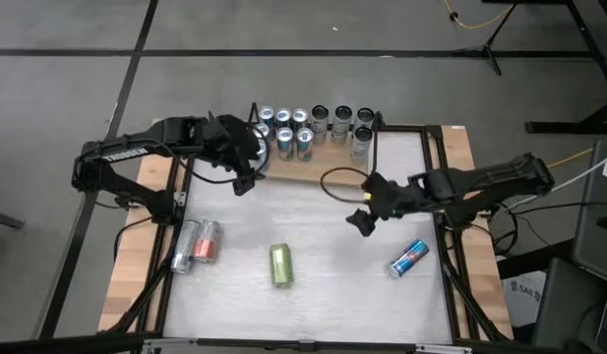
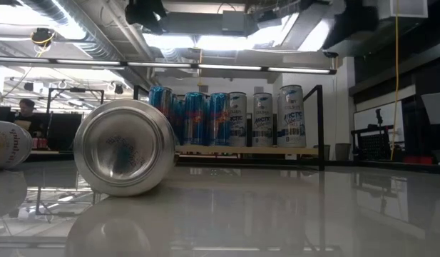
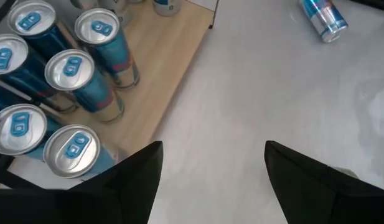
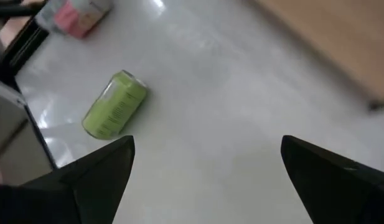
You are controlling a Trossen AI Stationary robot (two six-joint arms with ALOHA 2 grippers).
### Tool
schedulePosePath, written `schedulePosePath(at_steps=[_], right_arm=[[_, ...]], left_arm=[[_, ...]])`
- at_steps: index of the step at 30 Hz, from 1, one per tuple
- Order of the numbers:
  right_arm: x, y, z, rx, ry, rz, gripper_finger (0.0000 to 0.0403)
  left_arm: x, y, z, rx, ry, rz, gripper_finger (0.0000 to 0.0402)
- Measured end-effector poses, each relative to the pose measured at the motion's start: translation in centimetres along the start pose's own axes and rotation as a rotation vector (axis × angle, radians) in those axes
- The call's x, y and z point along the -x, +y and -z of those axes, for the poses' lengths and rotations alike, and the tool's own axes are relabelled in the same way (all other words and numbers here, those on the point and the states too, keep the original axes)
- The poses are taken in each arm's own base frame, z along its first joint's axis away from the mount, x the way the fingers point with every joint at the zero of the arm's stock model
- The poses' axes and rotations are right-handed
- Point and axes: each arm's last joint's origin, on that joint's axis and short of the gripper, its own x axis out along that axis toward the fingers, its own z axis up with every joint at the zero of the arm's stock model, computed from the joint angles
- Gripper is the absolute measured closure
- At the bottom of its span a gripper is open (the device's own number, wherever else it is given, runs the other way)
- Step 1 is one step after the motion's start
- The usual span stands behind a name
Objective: Place canned beverage on shelf
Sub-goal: Put the blue soda can on the shelf aligned with the other blue soda can
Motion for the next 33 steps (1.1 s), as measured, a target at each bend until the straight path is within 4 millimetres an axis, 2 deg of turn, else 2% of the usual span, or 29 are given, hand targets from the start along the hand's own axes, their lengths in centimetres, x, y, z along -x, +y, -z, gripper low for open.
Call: schedulePosePath(at_steps=[7, 15, 21, 24, 28, 33], right_arm=[[1.2, 1.2, 4.4, -0.302, 0.036, 0.079, 0.0010], [2.9, 1.1, 8.6, -0.549, 0.093, 0.199, 0.0010], [3.8, 0.8, 10.8, -0.562, 0.181, 0.276, 0.0010], [4.1, 1.1, 11.4, -0.534, 0.200, 0.257, 0.0010], [4.4, 1.3, 12.1, -0.463, 0.215, 0.230, 0.0010], [4.4, 1.8, 12.3, -0.492, 0.281, 0.195, 0.0010]], left_arm=[[-0.1, -0.8, 0.2, -0.026, 0.008, 0.020, 0.0131], [0.0, -1.5, 0.3, -0.049, 0.012, 0.039, 0.0131], [0.0, -2.0, 0.4, -0.067, 0.014, 0.054, 0.0131], [0.1, -2.3, 0.5, -0.077, 0.015, 0.062, 0.0131], [0.1, -2.6, 0.6, -0.087, 0.016, 0.070, 0.0131], [0.1, -2.9, 0.7, -0.090, 0.017, 0.077, 0.0131]])
